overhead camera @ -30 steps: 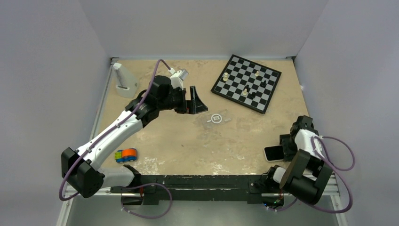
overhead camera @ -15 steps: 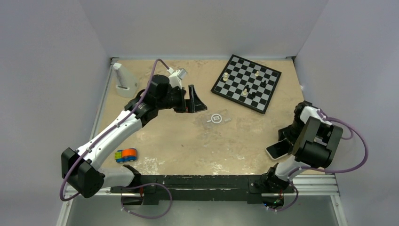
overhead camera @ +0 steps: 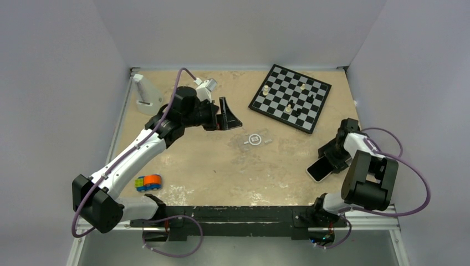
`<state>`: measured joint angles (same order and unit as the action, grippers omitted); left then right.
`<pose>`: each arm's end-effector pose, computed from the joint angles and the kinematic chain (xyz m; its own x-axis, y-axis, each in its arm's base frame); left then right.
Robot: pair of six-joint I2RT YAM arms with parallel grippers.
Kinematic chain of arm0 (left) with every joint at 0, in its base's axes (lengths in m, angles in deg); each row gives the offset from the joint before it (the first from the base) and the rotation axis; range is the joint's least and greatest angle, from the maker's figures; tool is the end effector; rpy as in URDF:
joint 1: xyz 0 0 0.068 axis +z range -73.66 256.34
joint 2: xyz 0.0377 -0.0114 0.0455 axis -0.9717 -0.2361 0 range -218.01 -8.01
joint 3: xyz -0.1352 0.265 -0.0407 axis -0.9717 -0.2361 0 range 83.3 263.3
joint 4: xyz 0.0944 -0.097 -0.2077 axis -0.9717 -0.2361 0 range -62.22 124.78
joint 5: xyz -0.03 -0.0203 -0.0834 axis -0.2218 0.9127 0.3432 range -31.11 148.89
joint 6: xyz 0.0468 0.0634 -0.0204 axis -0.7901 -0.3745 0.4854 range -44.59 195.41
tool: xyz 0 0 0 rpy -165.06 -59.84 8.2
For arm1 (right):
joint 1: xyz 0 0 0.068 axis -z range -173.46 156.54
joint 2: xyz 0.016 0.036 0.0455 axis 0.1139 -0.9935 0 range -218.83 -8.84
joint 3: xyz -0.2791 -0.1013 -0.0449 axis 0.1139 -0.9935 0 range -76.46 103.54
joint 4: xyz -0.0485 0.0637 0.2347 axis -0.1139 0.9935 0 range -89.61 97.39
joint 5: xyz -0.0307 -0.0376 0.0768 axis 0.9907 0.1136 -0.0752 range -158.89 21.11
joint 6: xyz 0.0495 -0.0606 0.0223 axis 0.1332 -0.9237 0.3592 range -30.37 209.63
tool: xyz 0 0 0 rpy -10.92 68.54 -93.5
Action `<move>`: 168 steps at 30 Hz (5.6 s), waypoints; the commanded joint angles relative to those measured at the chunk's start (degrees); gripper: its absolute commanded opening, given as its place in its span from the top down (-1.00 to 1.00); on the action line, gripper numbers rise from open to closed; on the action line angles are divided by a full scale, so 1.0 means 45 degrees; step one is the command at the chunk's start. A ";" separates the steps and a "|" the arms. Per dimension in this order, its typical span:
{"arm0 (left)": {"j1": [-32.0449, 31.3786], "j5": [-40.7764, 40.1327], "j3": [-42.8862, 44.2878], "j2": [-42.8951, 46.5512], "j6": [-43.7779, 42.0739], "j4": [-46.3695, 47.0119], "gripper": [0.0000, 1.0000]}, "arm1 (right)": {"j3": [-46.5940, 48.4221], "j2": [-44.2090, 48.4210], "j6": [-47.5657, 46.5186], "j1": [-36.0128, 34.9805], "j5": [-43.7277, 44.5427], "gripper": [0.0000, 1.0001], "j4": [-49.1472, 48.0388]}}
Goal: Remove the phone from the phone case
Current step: Pick up the phone at the center of the board, then remove the phone case from the phone.
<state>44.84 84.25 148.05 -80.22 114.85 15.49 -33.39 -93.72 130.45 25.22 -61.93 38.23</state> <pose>0.2315 -0.1774 0.3593 -0.8035 -0.1808 -0.5672 0.3727 0.5901 -0.7161 0.2167 -0.0823 0.1540 -0.4840 0.8485 -0.2138 0.8653 0.5005 0.0273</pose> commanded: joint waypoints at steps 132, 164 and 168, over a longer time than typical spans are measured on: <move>0.1357 0.2869 -0.5338 0.2566 0.4632 1.1510 1.00 | -0.4798 1.1031 0.2840 -1.0702 -0.5282 -0.90 -1.2057; 0.0376 -0.0054 -0.8514 0.0829 0.9642 1.8470 1.00 | -0.5017 0.6082 0.6023 -1.0576 -0.4920 0.13 -2.3358; 0.0305 -0.0386 -0.8603 0.0674 0.9766 1.8971 1.00 | -0.4936 0.5475 0.6310 -1.0563 -0.4898 0.36 -2.4219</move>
<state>46.89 84.73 109.65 -78.16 158.85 93.92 -58.60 -67.44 158.12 -22.63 -85.90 -62.27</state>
